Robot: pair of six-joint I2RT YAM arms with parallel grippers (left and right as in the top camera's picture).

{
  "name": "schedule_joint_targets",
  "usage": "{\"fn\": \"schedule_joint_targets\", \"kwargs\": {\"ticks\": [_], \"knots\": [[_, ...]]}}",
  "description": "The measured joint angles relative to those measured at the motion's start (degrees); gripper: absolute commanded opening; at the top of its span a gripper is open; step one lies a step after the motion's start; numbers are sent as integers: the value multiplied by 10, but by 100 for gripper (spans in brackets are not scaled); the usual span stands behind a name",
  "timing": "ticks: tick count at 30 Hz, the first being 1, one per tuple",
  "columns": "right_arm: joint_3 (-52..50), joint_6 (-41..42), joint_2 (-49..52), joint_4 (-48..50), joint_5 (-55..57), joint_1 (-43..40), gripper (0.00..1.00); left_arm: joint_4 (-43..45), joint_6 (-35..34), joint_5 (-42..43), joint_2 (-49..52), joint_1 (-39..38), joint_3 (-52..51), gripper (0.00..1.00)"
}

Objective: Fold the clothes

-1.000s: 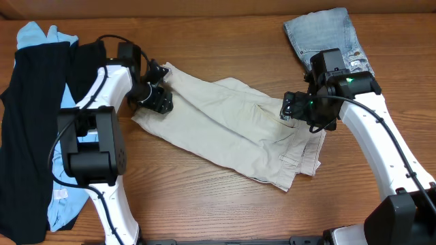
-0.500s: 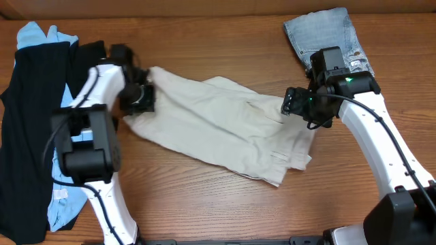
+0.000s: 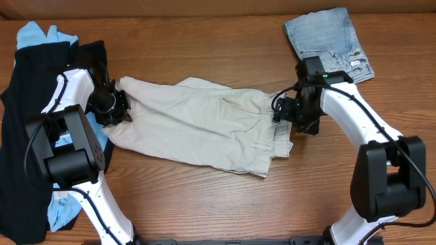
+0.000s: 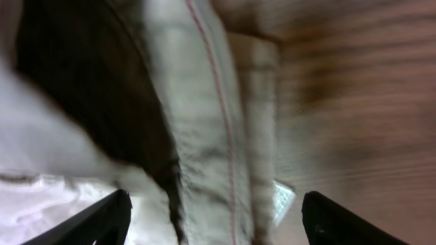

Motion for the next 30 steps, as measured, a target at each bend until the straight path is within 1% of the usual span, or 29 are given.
{"fn": "schedule_joint_targets", "kwargs": {"ticks": [5,11,14,17,18,20,21,22,26,30], "knots": [[-43,-6,13,54,-20,-6,88,0,-2,-3,0,-3,0,4],[-99,-24,10,136,-79,-29,73,0,-2,-6,0,-4,0,4],[-123,-30,4,176,-132,-30,65,0,-2,-6,0,-4,0,4],[-145,-37,3,193,-201,-25,54,0,-2,-6,0,-4,1,4],[-150,-38,4,192,-216,-23,48,0,-2,-6,0,-4,1,4],[-159,-36,6,193,-240,-13,27,0,-2,-6,0,-4,1,4],[-163,-36,9,195,-251,-7,12,0,-2,-6,0,-4,1,4],[-165,-32,12,199,-261,0,4,0,-2,-6,0,-4,1,4],[-166,-7,15,227,-284,8,4,2,-2,-6,0,-4,1,4],[-166,7,15,232,-295,-12,4,3,-4,-7,0,-4,1,4]]}}
